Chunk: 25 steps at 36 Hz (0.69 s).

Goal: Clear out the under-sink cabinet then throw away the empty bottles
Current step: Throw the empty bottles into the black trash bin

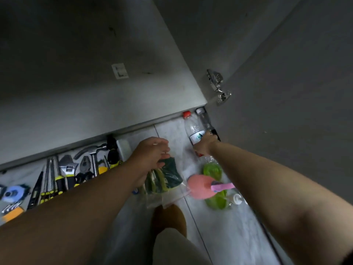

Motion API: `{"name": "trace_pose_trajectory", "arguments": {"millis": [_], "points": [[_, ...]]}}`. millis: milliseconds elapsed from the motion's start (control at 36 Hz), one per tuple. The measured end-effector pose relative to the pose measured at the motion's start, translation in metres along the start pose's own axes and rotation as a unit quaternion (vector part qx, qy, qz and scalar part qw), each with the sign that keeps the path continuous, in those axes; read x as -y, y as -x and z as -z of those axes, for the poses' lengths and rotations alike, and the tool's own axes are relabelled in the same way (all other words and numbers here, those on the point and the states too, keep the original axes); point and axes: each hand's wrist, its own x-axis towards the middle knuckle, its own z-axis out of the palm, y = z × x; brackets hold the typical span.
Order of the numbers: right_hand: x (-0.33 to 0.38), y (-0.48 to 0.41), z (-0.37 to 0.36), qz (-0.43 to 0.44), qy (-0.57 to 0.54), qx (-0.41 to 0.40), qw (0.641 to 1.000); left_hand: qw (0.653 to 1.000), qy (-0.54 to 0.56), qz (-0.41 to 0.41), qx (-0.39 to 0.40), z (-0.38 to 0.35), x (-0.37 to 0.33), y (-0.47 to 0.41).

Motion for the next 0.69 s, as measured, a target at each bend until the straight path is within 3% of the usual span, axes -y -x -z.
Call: {"name": "trace_pose_trajectory", "arguments": {"millis": [194,306,389,472,694], "points": [[0.02,-0.011,-0.006,-0.087,-0.068,-0.056,0.992,1.0,0.014,0.02,-0.007,0.014,0.009,-0.013],[0.035,0.007,-0.023,-0.02,-0.032,-0.061,0.997,1.0,0.0,0.012,-0.022,0.012,0.009,-0.019],[0.044,0.014,-0.028,0.036,-0.052,-0.128,0.99,0.999,-0.015,-0.008,-0.052,0.009,0.004,-0.024],[0.04,0.007,-0.02,0.035,-0.067,-0.172,0.982,0.996,-0.055,-0.03,-0.069,0.01,0.0,-0.03],[0.026,-0.023,-0.023,-0.026,-0.24,-0.009,0.97,0.962,-0.257,-0.054,-0.077,0.008,0.001,-0.059]]}}
